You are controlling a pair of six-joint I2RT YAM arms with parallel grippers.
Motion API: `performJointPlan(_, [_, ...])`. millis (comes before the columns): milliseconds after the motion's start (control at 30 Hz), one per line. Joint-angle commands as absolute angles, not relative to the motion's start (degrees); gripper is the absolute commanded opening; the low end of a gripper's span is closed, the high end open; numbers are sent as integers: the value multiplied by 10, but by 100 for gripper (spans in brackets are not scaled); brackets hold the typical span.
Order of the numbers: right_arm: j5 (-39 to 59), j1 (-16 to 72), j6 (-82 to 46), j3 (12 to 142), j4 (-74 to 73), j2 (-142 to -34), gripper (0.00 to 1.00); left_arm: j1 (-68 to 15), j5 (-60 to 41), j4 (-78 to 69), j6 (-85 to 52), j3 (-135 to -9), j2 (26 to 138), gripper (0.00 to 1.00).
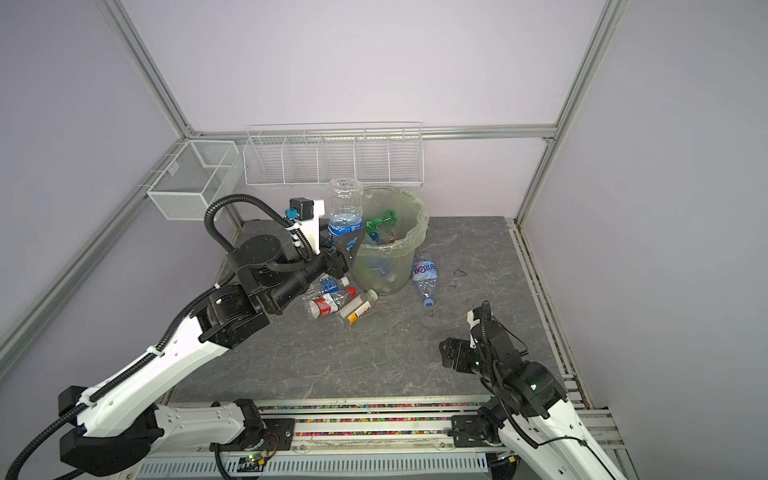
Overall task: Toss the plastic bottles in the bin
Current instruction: 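Lift the blue-labelled bottle upright with the left gripper over the bin, then open the left gripper to drop the bottle into the bin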
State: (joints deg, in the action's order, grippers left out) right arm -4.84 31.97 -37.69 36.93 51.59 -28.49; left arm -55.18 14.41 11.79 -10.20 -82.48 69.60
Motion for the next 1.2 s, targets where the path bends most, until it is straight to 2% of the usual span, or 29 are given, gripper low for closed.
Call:
performJointPlan(0, [-42, 318, -385, 361, 510, -277, 88, -531, 97, 20, -97, -832, 713, 29])
performJointPlan(100, [-42, 318, -385, 359, 508, -275, 88, -515, 79, -80, -90, -793, 725, 29])
performJointPlan(167, [-40, 318, -385, 357, 506, -273, 88, -513, 95, -219, -58, -726, 728, 29])
performJointPlan(233, [-39, 318, -385, 356, 505, -273, 88, -501, 112, -285, -50, -707, 745, 29])
performJointPlan(600, [-29, 318, -384, 342, 491, -273, 88, -461, 122, -323, -50, -757, 842, 27])
performJointPlan(933, [-26, 318, -379, 339, 484, -281, 88, -445, 104, -274, -63, -838, 930, 26])
performJointPlan(1000, [-26, 318, -378, 342, 485, -283, 88, -419, 63, -207, -99, -888, 967, 34])
performJointPlan(1033, [-26, 318, -377, 344, 486, -283, 88, -408, 53, -156, -114, -920, 986, 48])
performJointPlan(1067, [-25, 318, -376, 346, 487, -284, 88, -401, 48, -106, -120, -949, 1004, 78])
performJointPlan(1100, [-24, 318, -374, 348, 489, -283, 88, -399, 49, -71, -116, -968, 1013, 89])
performJointPlan(1167, [-21, 318, -372, 350, 491, -281, 88, -401, 54, -69, -116, -954, 999, 99])
